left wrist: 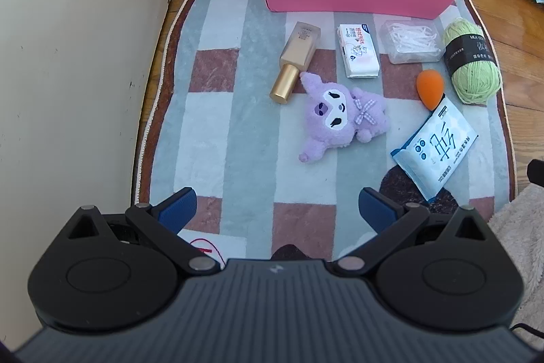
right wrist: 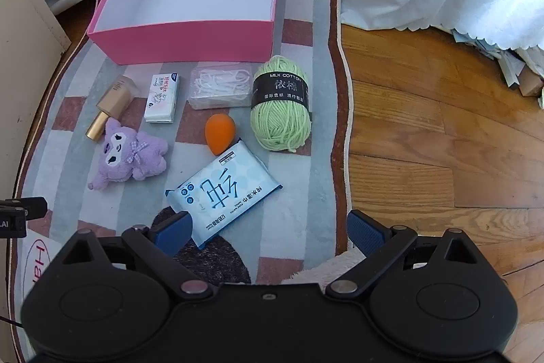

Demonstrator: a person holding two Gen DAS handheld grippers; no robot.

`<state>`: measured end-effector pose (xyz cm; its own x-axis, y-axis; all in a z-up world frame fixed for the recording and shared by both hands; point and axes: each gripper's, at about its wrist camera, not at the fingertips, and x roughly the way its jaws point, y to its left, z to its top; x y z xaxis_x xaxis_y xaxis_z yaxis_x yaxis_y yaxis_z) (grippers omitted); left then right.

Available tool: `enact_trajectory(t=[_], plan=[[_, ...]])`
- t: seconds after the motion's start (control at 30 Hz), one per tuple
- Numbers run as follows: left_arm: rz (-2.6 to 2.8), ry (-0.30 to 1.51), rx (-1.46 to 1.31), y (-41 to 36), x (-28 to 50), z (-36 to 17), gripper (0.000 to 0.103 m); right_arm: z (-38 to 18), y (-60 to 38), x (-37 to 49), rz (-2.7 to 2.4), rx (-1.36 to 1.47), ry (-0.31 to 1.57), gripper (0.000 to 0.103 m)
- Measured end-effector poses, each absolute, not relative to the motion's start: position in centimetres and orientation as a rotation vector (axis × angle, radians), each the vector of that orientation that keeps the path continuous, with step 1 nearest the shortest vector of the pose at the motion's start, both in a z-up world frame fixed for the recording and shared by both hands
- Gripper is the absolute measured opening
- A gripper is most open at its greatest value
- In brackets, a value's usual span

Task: Organize objects

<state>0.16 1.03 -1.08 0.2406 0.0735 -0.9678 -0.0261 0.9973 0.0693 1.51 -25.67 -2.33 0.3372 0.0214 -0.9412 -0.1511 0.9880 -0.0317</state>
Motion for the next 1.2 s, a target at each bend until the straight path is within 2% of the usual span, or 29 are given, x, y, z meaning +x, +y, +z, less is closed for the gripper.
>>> enact_trajectory(t=[1.2], plan=[[0.059, 1.341, 0.053, 0.81, -0.10, -1.28, 0.103, -2.73, -26.00, 1.14, 0.111, -0.105, 1.240, 0.099]])
